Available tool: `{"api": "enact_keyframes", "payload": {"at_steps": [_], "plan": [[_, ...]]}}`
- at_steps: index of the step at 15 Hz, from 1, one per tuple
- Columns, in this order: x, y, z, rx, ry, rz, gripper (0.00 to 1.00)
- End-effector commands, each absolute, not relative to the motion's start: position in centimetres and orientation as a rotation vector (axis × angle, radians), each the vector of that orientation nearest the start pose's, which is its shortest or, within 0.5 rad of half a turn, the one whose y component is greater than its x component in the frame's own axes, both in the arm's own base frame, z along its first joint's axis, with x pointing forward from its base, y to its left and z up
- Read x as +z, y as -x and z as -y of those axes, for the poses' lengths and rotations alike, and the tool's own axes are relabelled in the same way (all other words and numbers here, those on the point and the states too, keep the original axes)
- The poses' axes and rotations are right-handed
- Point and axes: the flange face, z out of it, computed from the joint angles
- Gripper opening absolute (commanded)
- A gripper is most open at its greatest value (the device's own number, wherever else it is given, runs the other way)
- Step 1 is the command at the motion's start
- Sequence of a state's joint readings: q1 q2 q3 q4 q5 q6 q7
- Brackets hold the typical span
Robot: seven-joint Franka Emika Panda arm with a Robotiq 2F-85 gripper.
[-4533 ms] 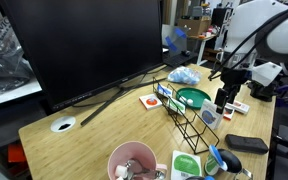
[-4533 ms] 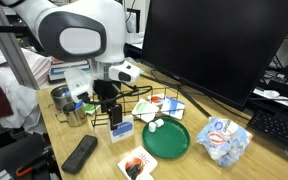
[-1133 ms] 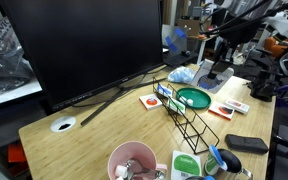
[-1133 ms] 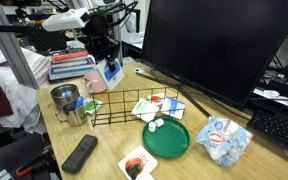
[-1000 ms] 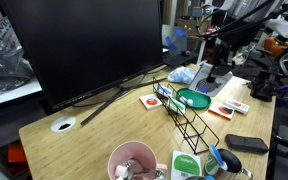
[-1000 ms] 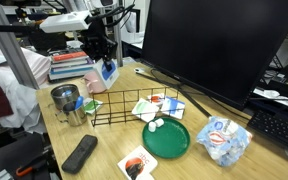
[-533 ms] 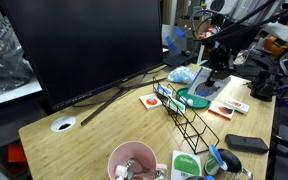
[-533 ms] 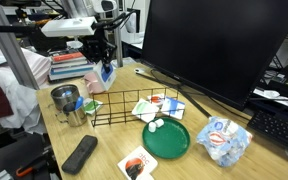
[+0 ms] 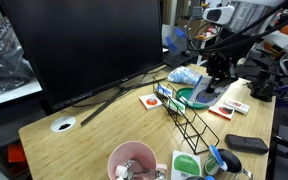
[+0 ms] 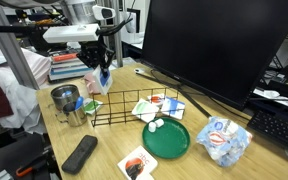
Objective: Put the book on the black rack
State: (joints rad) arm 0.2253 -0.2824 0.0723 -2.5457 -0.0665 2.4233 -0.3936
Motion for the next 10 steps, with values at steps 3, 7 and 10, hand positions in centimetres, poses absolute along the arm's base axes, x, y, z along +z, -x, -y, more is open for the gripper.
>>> {"api": "enact_keyframes", "payload": {"at_steps": [3, 7, 10], "plan": [[36.4, -42.2, -13.5, -0.21, 2.916, 1.306, 0.04], [34.5, -42.6, -13.9, -0.214, 2.897, 1.334, 0.04], [33.1, -42.5, -14.1, -0.199, 2.859, 1.378, 0.04]]}}
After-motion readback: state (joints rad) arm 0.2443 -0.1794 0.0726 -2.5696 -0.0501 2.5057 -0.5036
